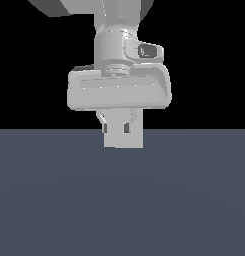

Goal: Plug the charger into the wall socket.

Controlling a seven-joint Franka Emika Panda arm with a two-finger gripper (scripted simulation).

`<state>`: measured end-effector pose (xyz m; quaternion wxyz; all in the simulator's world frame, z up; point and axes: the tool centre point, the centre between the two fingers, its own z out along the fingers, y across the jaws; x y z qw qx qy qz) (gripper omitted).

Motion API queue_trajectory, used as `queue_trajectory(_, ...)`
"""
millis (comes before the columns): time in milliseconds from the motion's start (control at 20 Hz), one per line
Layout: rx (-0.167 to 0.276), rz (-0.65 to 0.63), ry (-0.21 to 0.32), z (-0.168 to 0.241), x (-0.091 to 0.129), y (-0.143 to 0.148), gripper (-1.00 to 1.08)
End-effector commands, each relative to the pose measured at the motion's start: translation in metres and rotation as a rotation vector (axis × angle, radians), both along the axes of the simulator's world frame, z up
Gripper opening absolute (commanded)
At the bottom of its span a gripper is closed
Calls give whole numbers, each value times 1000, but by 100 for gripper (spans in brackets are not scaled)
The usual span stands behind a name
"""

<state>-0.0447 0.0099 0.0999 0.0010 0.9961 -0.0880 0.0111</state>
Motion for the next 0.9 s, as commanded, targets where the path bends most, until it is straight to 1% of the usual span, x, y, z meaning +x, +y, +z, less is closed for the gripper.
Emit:
queue_trajectory(0,0,0,0,0,1,0,-100)
queue_trajectory(250,0,0,0,0,9,-2,-100)
queue_trajectory(650,0,0,0,0,37,-7,-100)
queue_trajectory(850,0,0,0,0,46,-8,-100)
